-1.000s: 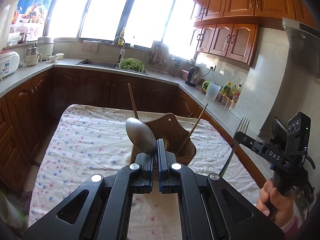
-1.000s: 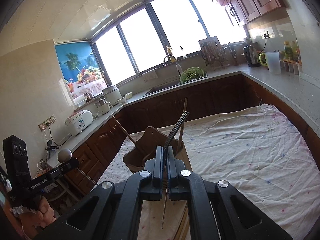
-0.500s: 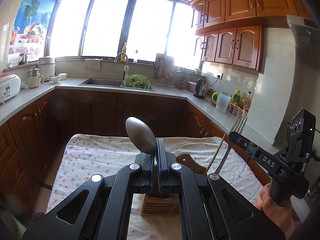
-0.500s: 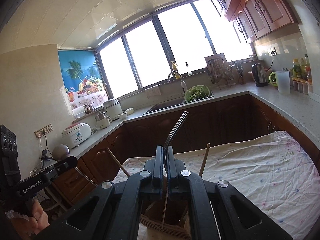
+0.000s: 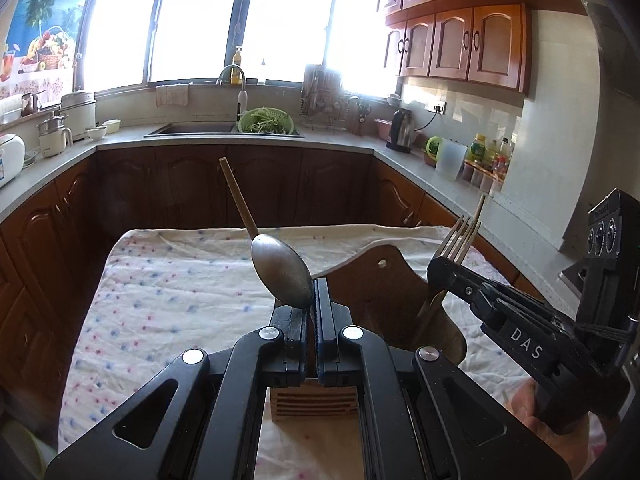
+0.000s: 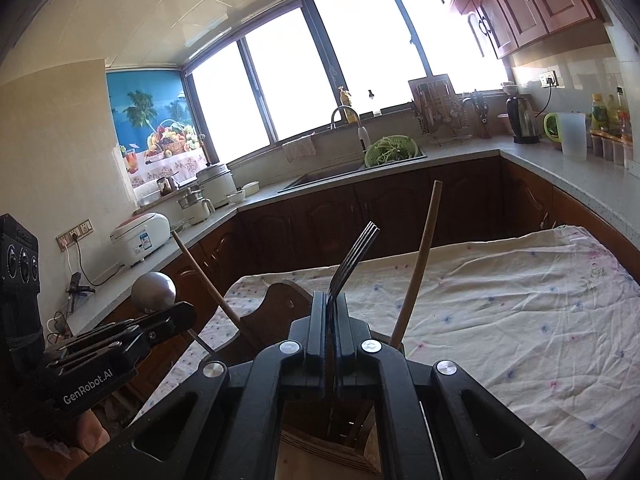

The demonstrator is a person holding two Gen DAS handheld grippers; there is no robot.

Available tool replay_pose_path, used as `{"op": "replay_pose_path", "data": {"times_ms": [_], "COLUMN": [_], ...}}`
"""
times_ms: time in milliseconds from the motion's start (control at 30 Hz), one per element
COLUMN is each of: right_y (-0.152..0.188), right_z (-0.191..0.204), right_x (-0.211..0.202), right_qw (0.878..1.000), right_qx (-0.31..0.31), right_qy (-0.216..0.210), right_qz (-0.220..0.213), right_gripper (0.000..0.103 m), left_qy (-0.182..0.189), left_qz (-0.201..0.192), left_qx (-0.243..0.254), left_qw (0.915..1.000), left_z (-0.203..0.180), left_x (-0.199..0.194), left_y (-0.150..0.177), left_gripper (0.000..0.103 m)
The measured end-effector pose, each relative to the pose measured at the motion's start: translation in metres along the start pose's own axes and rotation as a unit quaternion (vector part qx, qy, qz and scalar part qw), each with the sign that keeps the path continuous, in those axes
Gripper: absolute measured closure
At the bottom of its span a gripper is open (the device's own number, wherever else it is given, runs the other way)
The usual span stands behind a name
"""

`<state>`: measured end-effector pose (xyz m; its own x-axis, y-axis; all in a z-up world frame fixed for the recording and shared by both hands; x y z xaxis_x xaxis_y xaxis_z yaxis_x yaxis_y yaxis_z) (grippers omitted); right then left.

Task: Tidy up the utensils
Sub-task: 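Lift the spoon and fork and carry them over the wooden holder, then lower the spoon and fork into the holder and open both tools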

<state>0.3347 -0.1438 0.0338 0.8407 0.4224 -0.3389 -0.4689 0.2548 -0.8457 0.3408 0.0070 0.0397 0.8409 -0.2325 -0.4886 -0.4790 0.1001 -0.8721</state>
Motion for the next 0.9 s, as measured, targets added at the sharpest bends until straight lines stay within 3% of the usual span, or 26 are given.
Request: {"op": "replay_pose_path", "data": {"times_ms": [300, 900], "right_y": [0.018, 0.012], "right_z": [-0.008, -0.018], "right_x": [0.016, 0.014], "right_qw": [0.998, 0.997], "right_qx": [-0.002, 0.02], "right_qy": [0.003, 0.002], "right_qz": [0.06, 0.073], "right_gripper": [0.1, 0.095], "left_qy": [0.015, 0.013], "left_qz": [0.023, 0.041], "left_qx": [-0.005, -0.024], "left_qw": [0.9996, 0.9988], "left_z": [0.0, 0.01], "left_x": [0.016, 0.015], "left_y": [0.021, 0.024], "left_gripper": [0.101, 0.098]}}
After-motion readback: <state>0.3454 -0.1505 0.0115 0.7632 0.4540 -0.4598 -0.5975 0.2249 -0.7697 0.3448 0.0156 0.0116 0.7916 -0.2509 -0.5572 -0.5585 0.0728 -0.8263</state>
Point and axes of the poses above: each gripper's, at about its wrist camera, not at the fingertips, and x roughly the way its jaws point, z to its left, y to its underside, the point moved 2 cm from there along x, roughly the way its jaws point, and after that the axes turned 7 degrees about x, right-handed, at the moved point
